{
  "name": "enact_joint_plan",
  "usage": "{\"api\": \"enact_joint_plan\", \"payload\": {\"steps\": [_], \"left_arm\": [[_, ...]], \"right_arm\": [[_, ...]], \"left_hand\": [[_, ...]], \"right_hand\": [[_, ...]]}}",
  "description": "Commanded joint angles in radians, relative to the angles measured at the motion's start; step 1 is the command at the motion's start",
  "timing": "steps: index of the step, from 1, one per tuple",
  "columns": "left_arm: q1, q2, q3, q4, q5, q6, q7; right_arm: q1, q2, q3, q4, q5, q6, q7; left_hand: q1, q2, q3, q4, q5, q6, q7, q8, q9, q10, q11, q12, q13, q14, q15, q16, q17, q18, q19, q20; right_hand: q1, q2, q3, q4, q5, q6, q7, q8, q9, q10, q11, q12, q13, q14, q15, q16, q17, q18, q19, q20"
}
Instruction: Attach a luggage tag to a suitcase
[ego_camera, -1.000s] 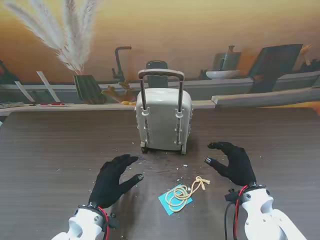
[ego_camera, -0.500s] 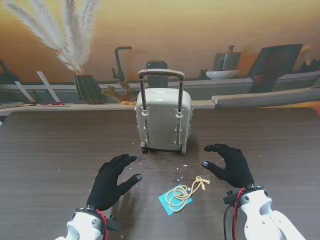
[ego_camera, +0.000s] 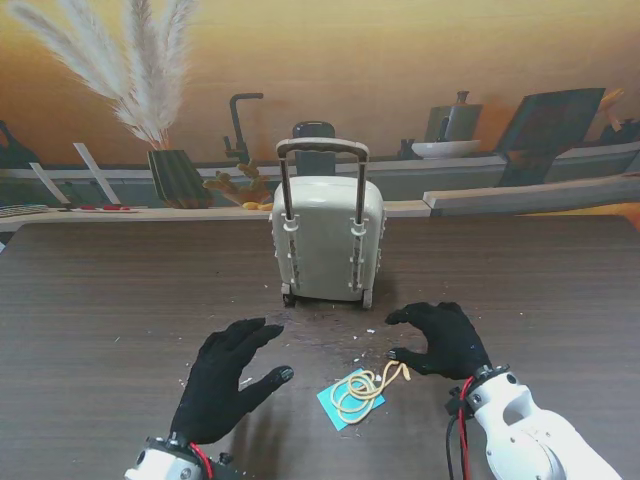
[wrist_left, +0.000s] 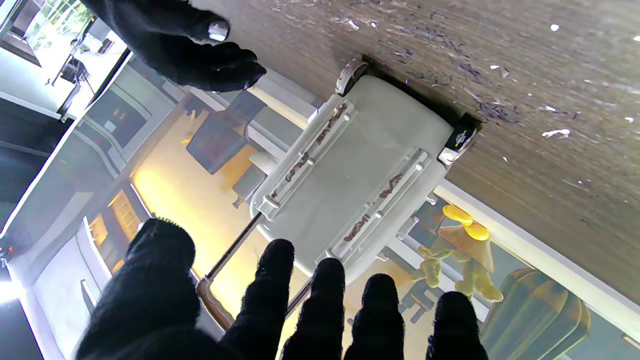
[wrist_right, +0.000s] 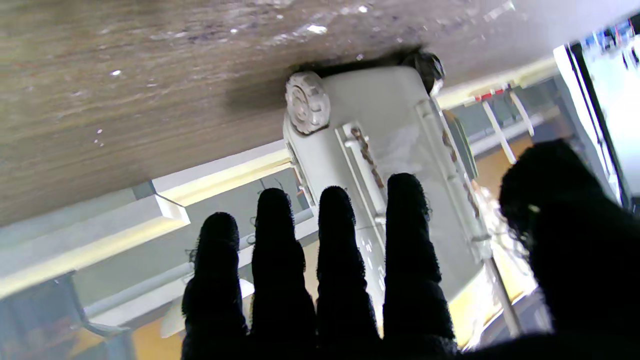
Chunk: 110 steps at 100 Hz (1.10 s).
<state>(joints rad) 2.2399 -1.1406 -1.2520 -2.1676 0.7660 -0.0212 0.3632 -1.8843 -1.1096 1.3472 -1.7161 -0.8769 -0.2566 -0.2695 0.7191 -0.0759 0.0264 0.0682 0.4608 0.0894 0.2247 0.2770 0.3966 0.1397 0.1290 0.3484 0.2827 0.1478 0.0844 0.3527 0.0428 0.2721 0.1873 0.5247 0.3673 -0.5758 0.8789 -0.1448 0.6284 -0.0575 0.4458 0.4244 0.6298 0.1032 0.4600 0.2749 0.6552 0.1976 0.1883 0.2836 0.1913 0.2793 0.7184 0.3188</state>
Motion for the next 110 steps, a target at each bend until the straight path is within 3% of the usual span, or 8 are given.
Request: {"api": "enact_joint_plan", "payload": {"steps": [1,10,36,58,85,110], "left_arm": [[0.013,0.002,-0.003,-0.017,0.002,-0.005,-0.017],[0.018,0.002,-0.005,-0.02,0.003,-0.012,-0.016],[0.026,0.004,-0.011,-0.024,0.009,-0.019,-0.02],[0.028,0.005,-0.012,-0.029,0.005,-0.013,-0.031],[0.029,0.005,-0.014,-0.029,0.002,-0.015,-0.031],[0.03,0.005,-0.014,-0.029,0.0,-0.019,-0.032]], "right_arm": [[0.017,0.011,-0.013,0.02,-0.029,0.014,0.0],[0.036,0.021,-0.031,0.04,-0.094,0.04,-0.011],[0.098,0.035,-0.097,0.11,-0.173,0.112,-0.029],[0.139,0.045,-0.149,0.154,-0.202,0.139,-0.015],[0.168,0.056,-0.193,0.18,-0.249,0.174,-0.007],[0.194,0.059,-0.231,0.209,-0.253,0.185,0.001]], "left_hand": [[-0.017,0.046,-0.032,-0.002,0.022,-0.039,-0.003,0.006,0.006,0.004,-0.019,-0.022,-0.019,-0.006,-0.021,-0.033,-0.008,-0.055,-0.026,0.013],[-0.017,0.047,-0.033,-0.002,0.026,-0.039,-0.003,0.008,0.008,0.004,-0.021,-0.022,-0.018,-0.009,-0.02,-0.033,-0.008,-0.054,-0.027,0.012],[-0.02,0.048,-0.033,-0.002,0.03,-0.041,-0.004,0.012,0.01,0.005,-0.024,-0.021,-0.019,-0.006,-0.021,-0.034,-0.01,-0.052,-0.029,0.011],[-0.019,0.05,-0.033,-0.002,0.033,-0.041,-0.004,0.015,0.01,0.005,-0.026,-0.021,-0.018,-0.008,-0.021,-0.034,-0.011,-0.052,-0.03,0.011],[-0.018,0.05,-0.033,-0.002,0.035,-0.04,-0.005,0.018,0.011,0.005,-0.026,-0.02,-0.018,-0.008,-0.021,-0.034,-0.012,-0.053,-0.031,0.01],[-0.018,0.05,-0.034,-0.002,0.038,-0.041,-0.004,0.02,0.013,0.007,-0.026,-0.02,-0.016,-0.007,-0.02,-0.034,-0.011,-0.052,-0.03,0.01]], "right_hand": [[0.04,-0.056,0.076,0.019,0.016,-0.047,0.022,0.001,0.024,-0.033,-0.004,0.013,0.025,-0.024,0.017,0.015,0.007,-0.032,0.009,0.016],[0.058,-0.105,0.154,0.007,0.023,-0.069,0.041,0.002,0.034,-0.039,0.004,0.019,0.039,-0.031,0.027,0.02,0.022,-0.032,0.022,0.019],[0.065,-0.154,0.19,0.002,0.028,-0.079,0.056,-0.002,0.042,-0.043,0.028,0.035,0.064,-0.038,0.055,0.036,0.048,-0.026,0.055,0.034],[0.077,-0.187,0.214,-0.003,0.034,-0.086,0.068,-0.003,0.044,-0.044,0.038,0.042,0.068,-0.042,0.065,0.042,0.057,-0.023,0.069,0.04],[0.131,-0.323,0.305,-0.021,0.125,-0.11,0.161,0.052,0.064,-0.052,0.094,0.084,0.097,-0.052,0.092,0.055,0.091,-0.016,0.102,0.058],[0.139,-0.328,0.319,-0.022,0.145,-0.127,0.174,0.08,0.068,-0.055,0.099,0.093,0.103,-0.054,0.099,0.059,0.1,-0.016,0.108,0.065]]}}
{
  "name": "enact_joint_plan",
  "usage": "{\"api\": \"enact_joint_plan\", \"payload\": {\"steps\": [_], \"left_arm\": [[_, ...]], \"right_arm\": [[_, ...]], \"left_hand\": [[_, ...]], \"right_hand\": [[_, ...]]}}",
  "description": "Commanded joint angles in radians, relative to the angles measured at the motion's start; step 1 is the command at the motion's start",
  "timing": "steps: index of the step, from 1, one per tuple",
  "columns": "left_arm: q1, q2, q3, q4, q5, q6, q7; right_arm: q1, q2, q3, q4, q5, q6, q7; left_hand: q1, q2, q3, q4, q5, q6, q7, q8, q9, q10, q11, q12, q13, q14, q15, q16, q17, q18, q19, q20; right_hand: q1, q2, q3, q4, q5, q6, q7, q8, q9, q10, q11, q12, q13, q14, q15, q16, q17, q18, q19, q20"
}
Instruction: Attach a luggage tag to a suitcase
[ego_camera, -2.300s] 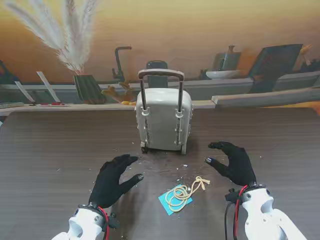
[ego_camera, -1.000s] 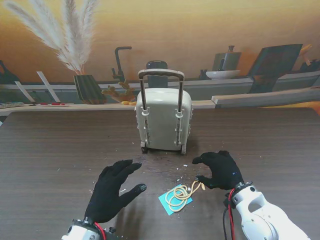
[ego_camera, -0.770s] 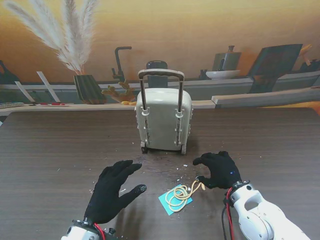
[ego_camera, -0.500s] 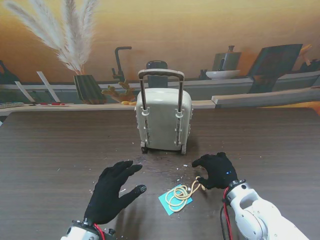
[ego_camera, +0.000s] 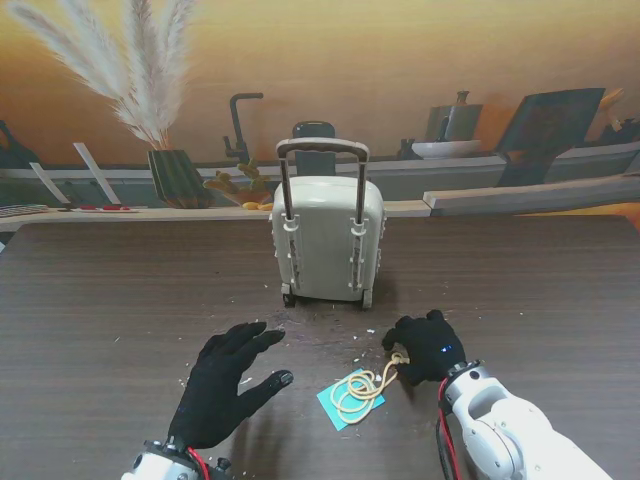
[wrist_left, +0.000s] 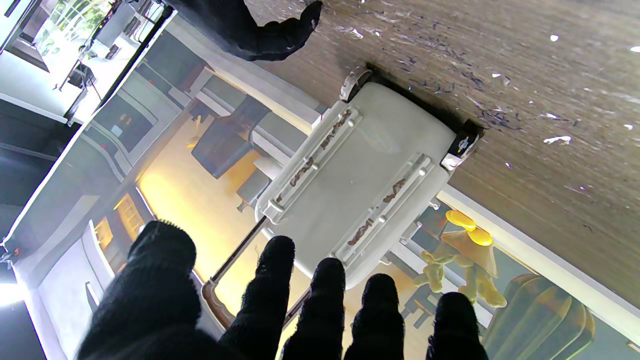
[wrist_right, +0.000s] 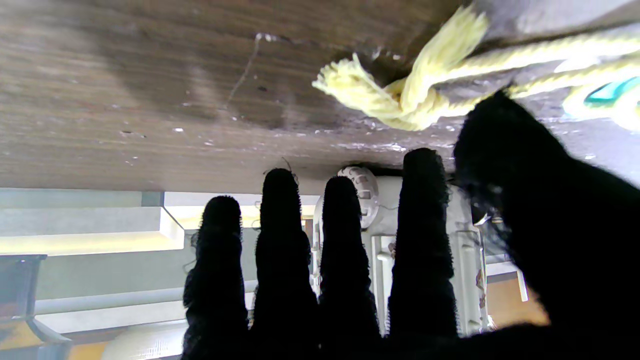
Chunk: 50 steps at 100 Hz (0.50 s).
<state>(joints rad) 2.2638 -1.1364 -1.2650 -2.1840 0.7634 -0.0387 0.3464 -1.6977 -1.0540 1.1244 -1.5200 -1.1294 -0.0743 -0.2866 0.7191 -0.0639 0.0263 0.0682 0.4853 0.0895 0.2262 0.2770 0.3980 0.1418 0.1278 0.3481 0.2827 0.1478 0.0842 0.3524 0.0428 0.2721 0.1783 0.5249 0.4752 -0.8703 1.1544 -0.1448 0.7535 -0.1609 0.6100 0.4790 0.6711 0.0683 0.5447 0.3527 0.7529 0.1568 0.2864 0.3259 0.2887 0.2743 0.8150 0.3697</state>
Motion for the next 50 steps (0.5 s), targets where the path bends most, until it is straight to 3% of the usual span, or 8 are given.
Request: {"api": "enact_joint_plan", "payload": {"steps": [1,18,23,27,36,50], "left_arm": [[0.006,0.0,-0.001,-0.012,0.003,-0.001,-0.015],[0.005,0.001,-0.002,-0.011,0.001,-0.002,-0.018],[0.005,0.001,-0.002,-0.012,0.001,-0.002,-0.018],[0.005,0.0,-0.002,-0.012,0.001,-0.002,-0.017],[0.006,0.0,-0.002,-0.012,0.001,-0.003,-0.014],[0.008,0.0,-0.003,-0.012,0.002,-0.007,-0.011]], "right_arm": [[0.009,0.004,-0.01,0.015,-0.001,0.004,0.018],[0.031,0.008,-0.041,0.037,-0.007,0.016,0.026],[0.036,0.009,-0.05,0.042,-0.01,0.02,0.03],[0.041,0.011,-0.057,0.046,-0.015,0.025,0.034],[0.049,0.014,-0.07,0.053,-0.025,0.035,0.045],[0.06,0.018,-0.084,0.06,-0.029,0.042,0.068]], "left_hand": [[-0.017,0.038,-0.033,-0.002,0.014,-0.04,-0.005,0.02,0.012,0.005,-0.024,-0.019,-0.017,-0.007,-0.02,-0.033,-0.011,-0.052,-0.021,0.01],[-0.018,0.039,-0.033,-0.002,0.016,-0.04,-0.003,0.022,0.013,0.005,-0.024,-0.019,-0.015,-0.007,-0.019,-0.033,-0.01,-0.051,-0.021,0.01],[-0.017,0.038,-0.033,-0.002,0.017,-0.04,-0.003,0.023,0.014,0.005,-0.024,-0.019,-0.014,-0.006,-0.019,-0.033,-0.011,-0.051,-0.021,0.01],[-0.016,0.038,-0.033,-0.001,0.018,-0.039,-0.002,0.023,0.015,0.005,-0.024,-0.019,-0.014,-0.006,-0.019,-0.033,-0.01,-0.051,-0.021,0.01],[-0.016,0.038,-0.033,-0.002,0.019,-0.039,-0.001,0.024,0.015,0.005,-0.024,-0.019,-0.013,-0.007,-0.019,-0.033,-0.009,-0.051,-0.021,0.01],[-0.014,0.038,-0.033,-0.001,0.02,-0.039,-0.001,0.025,0.017,0.004,-0.023,-0.018,-0.011,-0.006,-0.018,-0.032,-0.009,-0.05,-0.021,0.01]], "right_hand": [[0.032,-0.034,0.043,-0.022,0.02,-0.024,0.01,0.026,0.027,-0.019,0.015,0.016,0.006,-0.013,0.001,0.017,0.004,-0.011,0.012,0.014],[0.053,-0.035,0.057,-0.018,0.047,-0.041,0.02,0.039,0.036,-0.025,0.017,0.017,0.013,-0.018,0.005,0.018,0.01,-0.011,0.015,0.018],[0.071,-0.036,0.053,-0.066,0.059,-0.052,0.031,0.03,0.043,-0.026,0.016,0.017,0.015,-0.017,0.005,0.018,0.012,-0.013,0.015,0.019],[0.086,-0.036,0.052,-0.105,0.062,-0.066,0.06,0.001,0.049,-0.026,0.015,0.017,0.017,-0.018,0.005,0.018,0.014,-0.013,0.015,0.02],[0.116,-0.025,0.042,-0.148,0.071,-0.099,0.144,-0.061,0.063,-0.031,0.012,0.016,0.021,-0.019,0.006,0.017,0.016,-0.015,0.016,0.02],[0.142,0.025,0.025,-0.152,0.082,-0.149,0.29,-0.159,0.092,-0.042,0.006,0.014,0.026,-0.023,0.006,0.016,0.02,-0.018,0.019,0.019]]}}
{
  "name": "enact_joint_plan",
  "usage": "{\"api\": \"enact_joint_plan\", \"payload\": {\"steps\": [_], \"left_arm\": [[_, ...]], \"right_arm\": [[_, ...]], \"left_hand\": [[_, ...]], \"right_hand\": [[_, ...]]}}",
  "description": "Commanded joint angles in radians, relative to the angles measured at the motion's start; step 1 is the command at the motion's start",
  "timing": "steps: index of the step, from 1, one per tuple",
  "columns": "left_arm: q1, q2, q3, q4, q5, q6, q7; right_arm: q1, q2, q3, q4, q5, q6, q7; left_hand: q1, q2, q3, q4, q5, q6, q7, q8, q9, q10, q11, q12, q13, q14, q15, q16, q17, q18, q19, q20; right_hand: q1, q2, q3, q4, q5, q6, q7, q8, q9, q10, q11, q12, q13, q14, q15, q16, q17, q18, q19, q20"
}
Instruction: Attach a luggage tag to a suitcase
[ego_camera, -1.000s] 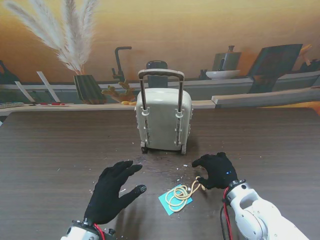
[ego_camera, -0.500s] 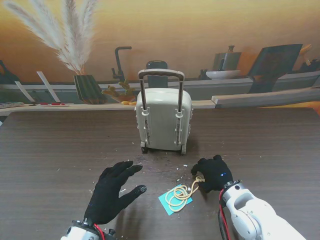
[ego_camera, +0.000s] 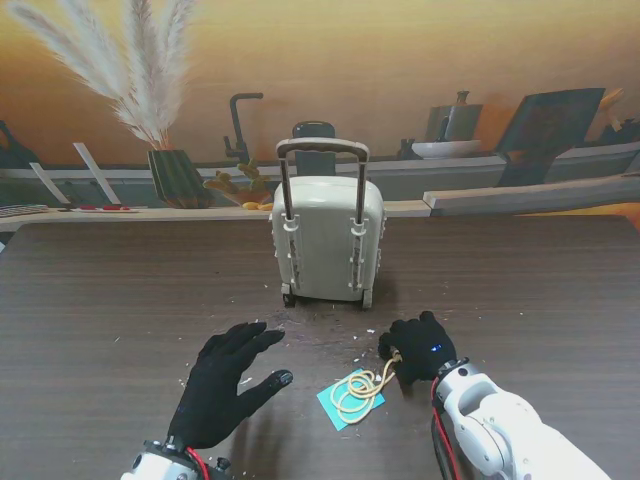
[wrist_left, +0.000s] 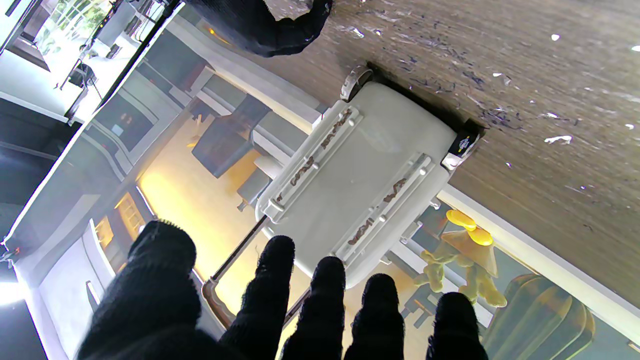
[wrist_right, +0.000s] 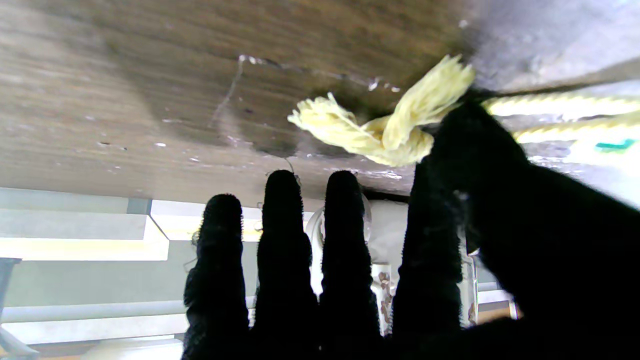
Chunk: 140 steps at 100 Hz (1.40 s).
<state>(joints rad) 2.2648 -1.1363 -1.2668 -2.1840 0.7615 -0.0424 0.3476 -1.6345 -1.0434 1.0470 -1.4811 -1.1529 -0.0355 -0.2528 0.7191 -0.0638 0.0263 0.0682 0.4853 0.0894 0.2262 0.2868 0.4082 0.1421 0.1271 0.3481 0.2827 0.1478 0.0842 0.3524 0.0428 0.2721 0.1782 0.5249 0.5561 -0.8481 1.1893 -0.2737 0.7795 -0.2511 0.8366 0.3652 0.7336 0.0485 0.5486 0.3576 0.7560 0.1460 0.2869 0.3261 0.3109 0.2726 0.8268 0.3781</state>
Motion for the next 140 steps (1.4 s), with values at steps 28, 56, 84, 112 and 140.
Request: {"api": "enact_joint_plan", "payload": {"steps": [28,56,84,112,140], "left_arm": [[0.014,-0.001,-0.003,-0.015,0.007,-0.009,-0.005],[0.021,-0.002,-0.004,-0.018,0.01,-0.013,0.005],[0.025,-0.002,-0.003,-0.018,0.014,-0.022,0.011],[0.024,-0.002,-0.002,-0.016,0.014,-0.028,0.012],[0.021,-0.005,0.0,-0.015,0.009,-0.024,0.024]], "right_arm": [[0.003,0.01,-0.015,0.022,-0.012,0.015,0.057],[-0.055,0.008,0.041,-0.051,-0.045,0.009,0.03],[-0.119,-0.005,0.096,-0.11,-0.055,-0.007,-0.088],[-0.178,-0.023,0.147,-0.163,-0.039,-0.034,-0.22],[-0.224,-0.05,0.182,-0.202,0.0,-0.076,-0.403]], "left_hand": [[-0.014,0.038,-0.033,-0.002,0.022,-0.038,0.001,0.017,0.007,0.005,-0.022,-0.018,-0.011,-0.006,-0.019,-0.032,-0.009,-0.049,-0.021,0.01],[-0.013,0.037,-0.033,-0.002,0.023,-0.038,0.001,0.018,0.008,0.006,-0.022,-0.018,-0.011,-0.005,-0.019,-0.032,-0.009,-0.049,-0.021,0.009],[-0.013,0.038,-0.033,-0.002,0.024,-0.038,0.001,0.018,0.009,0.006,-0.022,-0.018,-0.01,-0.006,-0.019,-0.032,-0.009,-0.049,-0.021,0.009],[-0.014,0.039,-0.034,-0.002,0.025,-0.039,0.002,0.02,0.009,0.006,-0.022,-0.018,-0.008,-0.006,-0.018,-0.032,-0.009,-0.05,-0.021,0.009],[-0.011,0.036,-0.033,-0.002,0.033,-0.039,0.008,0.023,0.019,0.007,-0.018,-0.017,0.001,-0.004,-0.016,-0.031,-0.005,-0.046,-0.02,0.009]], "right_hand": [[0.075,0.144,-0.059,-0.008,0.163,-0.081,0.167,-0.03,0.1,-0.036,0.007,0.015,0.05,-0.019,0.014,0.02,0.019,-0.022,0.021,0.012],[0.113,0.28,-0.148,0.004,0.115,-0.117,0.123,0.265,0.084,-0.04,0.026,0.05,0.041,-0.024,0.013,0.022,0.01,-0.031,0.019,0.015],[0.139,0.347,-0.185,0.009,0.059,-0.089,0.121,0.387,0.1,-0.018,0.04,0.074,0.078,-0.009,0.034,0.032,0.045,-0.004,0.045,0.036],[0.153,0.351,-0.171,0.007,0.048,-0.06,0.135,0.422,0.275,0.022,-0.022,0.015,0.218,0.042,0.054,0.045,0.149,0.062,0.102,0.056],[0.197,0.36,-0.159,0.009,0.001,0.002,0.218,0.416,0.428,-0.039,0.185,0.088,0.413,0.032,0.179,0.121,0.31,0.114,0.248,0.1]]}}
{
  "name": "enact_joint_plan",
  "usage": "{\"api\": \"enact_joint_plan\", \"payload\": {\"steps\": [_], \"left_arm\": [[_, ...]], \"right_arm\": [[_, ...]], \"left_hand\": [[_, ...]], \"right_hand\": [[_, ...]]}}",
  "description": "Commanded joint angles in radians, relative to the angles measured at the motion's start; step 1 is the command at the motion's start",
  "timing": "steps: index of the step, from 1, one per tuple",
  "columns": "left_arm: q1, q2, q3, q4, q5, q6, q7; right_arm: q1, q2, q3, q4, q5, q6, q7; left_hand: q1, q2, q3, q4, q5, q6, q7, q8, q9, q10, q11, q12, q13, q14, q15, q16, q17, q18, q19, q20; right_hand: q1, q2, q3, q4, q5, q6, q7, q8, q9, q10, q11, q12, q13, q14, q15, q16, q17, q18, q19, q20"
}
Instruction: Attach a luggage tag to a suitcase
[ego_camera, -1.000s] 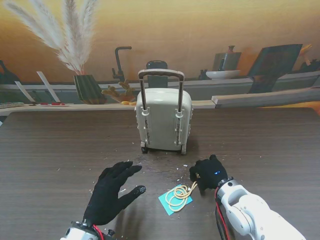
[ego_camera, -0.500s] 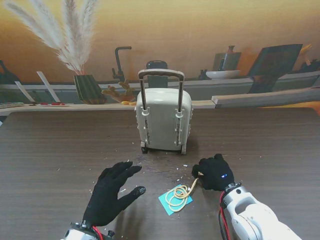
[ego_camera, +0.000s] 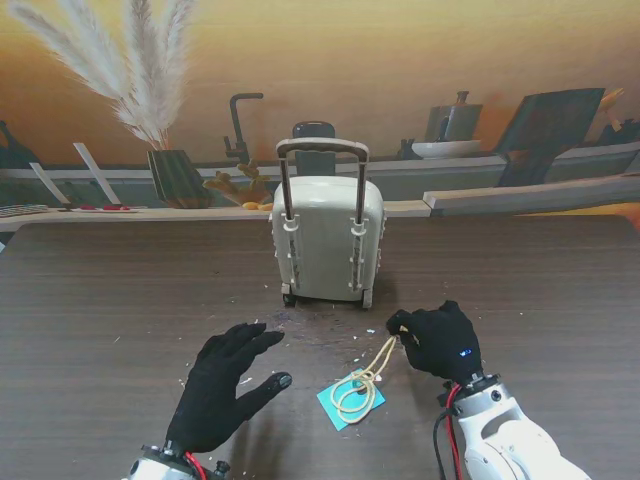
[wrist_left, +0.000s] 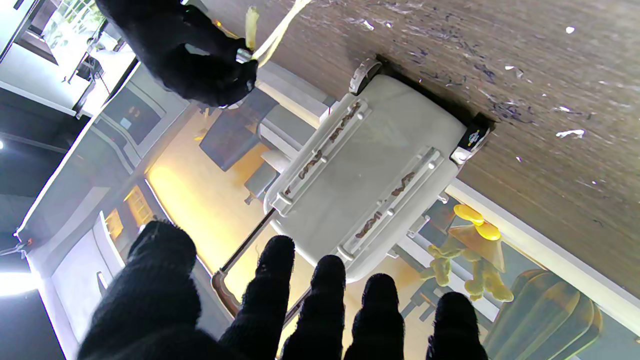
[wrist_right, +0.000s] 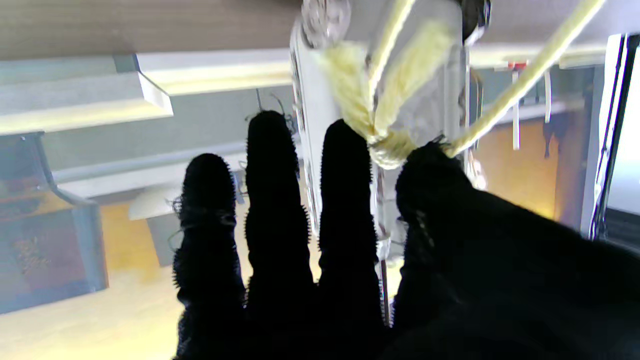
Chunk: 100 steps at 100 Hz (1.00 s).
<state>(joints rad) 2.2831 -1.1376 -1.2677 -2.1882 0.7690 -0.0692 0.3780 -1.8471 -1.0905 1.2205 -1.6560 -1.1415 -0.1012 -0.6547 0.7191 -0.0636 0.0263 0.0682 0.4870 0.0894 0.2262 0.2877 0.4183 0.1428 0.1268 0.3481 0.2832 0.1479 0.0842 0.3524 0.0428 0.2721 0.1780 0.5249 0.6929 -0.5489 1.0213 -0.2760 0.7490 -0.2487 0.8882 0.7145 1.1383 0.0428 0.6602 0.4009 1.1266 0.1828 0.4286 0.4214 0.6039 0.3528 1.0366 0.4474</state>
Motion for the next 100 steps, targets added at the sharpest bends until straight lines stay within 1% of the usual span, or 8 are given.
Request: {"api": "enact_joint_plan", "payload": {"steps": [1,13,24,35,46,64,90,100], "left_arm": [[0.003,-0.004,0.001,-0.011,0.001,0.002,-0.006],[-0.003,-0.007,0.002,-0.006,-0.005,0.003,0.007],[-0.015,-0.008,0.009,0.0,-0.011,0.006,0.01],[-0.03,-0.007,0.019,0.006,-0.016,0.01,0.004],[-0.04,-0.007,0.027,0.011,-0.014,0.011,0.007],[-0.049,-0.008,0.033,0.018,-0.017,0.011,0.012],[-0.056,-0.008,0.034,0.022,-0.023,0.008,0.005],[-0.06,-0.008,0.034,0.025,-0.026,0.007,0.001]], "right_arm": [[-0.013,-0.004,0.01,-0.029,-0.012,-0.011,-0.008],[-0.024,-0.015,0.027,-0.048,-0.012,-0.027,-0.111],[-0.028,-0.031,0.04,-0.069,0.012,-0.053,-0.186],[-0.019,-0.044,0.046,-0.087,0.033,-0.074,-0.239],[-0.012,-0.056,0.056,-0.116,0.062,-0.092,-0.251],[0.0,-0.072,0.074,-0.163,0.11,-0.115,-0.239],[0.027,-0.081,0.087,-0.215,0.118,-0.119,-0.259],[0.046,-0.085,0.085,-0.231,0.116,-0.125,-0.285]], "left_hand": [[-0.011,0.035,-0.033,-0.002,0.032,-0.039,0.008,0.022,0.01,0.007,-0.018,-0.017,0.001,-0.004,-0.015,-0.03,-0.005,-0.046,-0.02,0.009],[-0.009,0.032,-0.032,-0.002,0.039,-0.038,0.013,0.024,0.018,0.007,-0.015,-0.015,0.01,-0.003,-0.013,-0.029,-0.002,-0.044,-0.019,0.009],[-0.008,0.031,-0.032,-0.002,0.044,-0.037,0.017,0.026,0.023,0.009,-0.013,-0.014,0.015,-0.003,-0.011,-0.028,0.001,-0.041,-0.019,0.008],[-0.006,0.031,-0.032,-0.002,0.045,-0.038,0.02,0.027,0.026,0.01,-0.011,-0.013,0.018,-0.002,-0.01,-0.027,0.003,-0.041,-0.019,0.008],[-0.006,0.03,-0.031,-0.002,0.048,-0.039,0.023,0.029,0.029,0.009,-0.009,-0.012,0.021,-0.003,-0.008,-0.026,0.006,-0.041,-0.018,0.007],[-0.005,0.029,-0.031,-0.003,0.051,-0.038,0.028,0.03,0.033,0.012,-0.007,-0.011,0.025,-0.002,-0.006,-0.025,0.009,-0.039,-0.017,0.007],[-0.003,0.028,-0.031,-0.003,0.052,-0.038,0.03,0.03,0.035,0.011,-0.005,-0.011,0.027,-0.001,-0.005,-0.024,0.012,-0.038,-0.016,0.006],[-0.002,0.028,-0.03,-0.002,0.048,-0.039,0.029,0.029,0.037,0.013,-0.004,-0.01,0.032,0.0,-0.003,-0.023,0.017,-0.036,-0.014,0.007]], "right_hand": [[0.06,0.061,0.009,0.012,0.031,0.001,0.167,0.067,0.025,-0.035,0.082,0.051,0.045,-0.006,0.04,0.027,0.019,0.035,0.041,0.033],[0.058,0.048,0.023,0.011,0.039,0.006,0.171,0.061,0.023,-0.059,0.202,0.137,0.081,-0.023,0.096,0.062,0.048,0.038,0.093,0.071],[0.057,0.005,0.058,0.009,0.071,0.008,0.169,0.05,0.04,-0.031,0.259,0.189,0.124,-0.041,0.17,0.098,0.086,0.047,0.151,0.111],[0.043,-0.049,0.107,0.003,0.111,0.004,0.162,0.044,0.068,-0.006,0.279,0.234,0.157,-0.052,0.234,0.121,0.124,0.056,0.2,0.14],[0.035,-0.078,0.13,-0.001,0.132,0.003,0.157,0.046,0.083,0.006,0.284,0.264,0.169,-0.056,0.267,0.131,0.139,0.062,0.221,0.153],[0.034,-0.091,0.136,-0.001,0.146,0.003,0.151,0.044,0.089,0.013,0.283,0.28,0.171,-0.055,0.283,0.136,0.139,0.066,0.229,0.16],[0.029,-0.1,0.14,-0.001,0.156,-0.006,0.142,0.04,0.098,0.011,0.263,0.278,0.17,-0.054,0.282,0.131,0.14,0.068,0.228,0.162],[0.027,-0.113,0.151,-0.001,0.162,-0.003,0.14,0.036,0.107,0.014,0.26,0.278,0.177,-0.054,0.285,0.131,0.148,0.069,0.228,0.161]]}}
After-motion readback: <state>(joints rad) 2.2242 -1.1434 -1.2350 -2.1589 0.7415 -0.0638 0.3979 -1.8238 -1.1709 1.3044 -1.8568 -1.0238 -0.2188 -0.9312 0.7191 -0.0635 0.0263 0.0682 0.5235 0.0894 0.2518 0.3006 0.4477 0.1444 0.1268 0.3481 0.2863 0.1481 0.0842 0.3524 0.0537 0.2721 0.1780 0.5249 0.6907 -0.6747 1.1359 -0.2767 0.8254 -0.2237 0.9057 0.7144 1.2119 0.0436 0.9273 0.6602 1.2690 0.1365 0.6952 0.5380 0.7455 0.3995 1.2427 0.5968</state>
